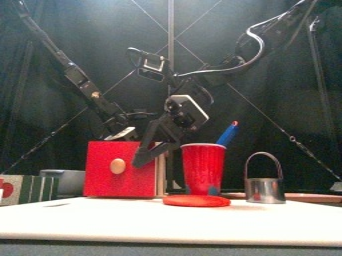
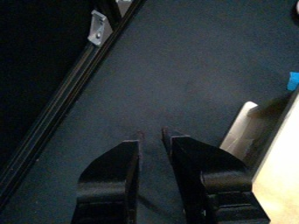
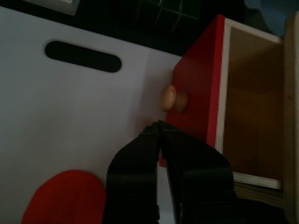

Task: Get the cutter from the drawer then cut the dough then place the extra dough in the bowl
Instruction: Shut the drawer

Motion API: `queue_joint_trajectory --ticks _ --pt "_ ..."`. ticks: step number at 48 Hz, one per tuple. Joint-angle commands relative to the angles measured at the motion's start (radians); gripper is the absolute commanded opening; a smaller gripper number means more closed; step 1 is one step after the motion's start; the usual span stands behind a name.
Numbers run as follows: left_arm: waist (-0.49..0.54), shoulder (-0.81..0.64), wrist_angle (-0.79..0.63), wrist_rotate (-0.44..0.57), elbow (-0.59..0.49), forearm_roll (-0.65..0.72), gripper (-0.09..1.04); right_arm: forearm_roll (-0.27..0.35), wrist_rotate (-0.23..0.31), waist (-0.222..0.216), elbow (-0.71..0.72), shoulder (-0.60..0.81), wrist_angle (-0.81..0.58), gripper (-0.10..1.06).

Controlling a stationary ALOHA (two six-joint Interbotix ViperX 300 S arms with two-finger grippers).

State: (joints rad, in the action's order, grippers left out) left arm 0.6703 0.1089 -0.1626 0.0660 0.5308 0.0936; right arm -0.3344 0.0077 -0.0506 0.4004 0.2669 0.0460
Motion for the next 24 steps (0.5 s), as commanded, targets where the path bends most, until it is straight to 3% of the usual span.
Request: queue_joint_trajectory --ticks 1,24 --pt "0.003 -0.008 0.012 -0.002 -0.012 0.005 0.68 -0.003 0.002 -0.029 -0.021 -0.02 -0.003 0.27" --pt "0.003 -0.005 0.037 -0.005 0.0 0.0 0.68 -0.011 0.002 -0.121 -0.025 -0.005 -0.051 0.27"
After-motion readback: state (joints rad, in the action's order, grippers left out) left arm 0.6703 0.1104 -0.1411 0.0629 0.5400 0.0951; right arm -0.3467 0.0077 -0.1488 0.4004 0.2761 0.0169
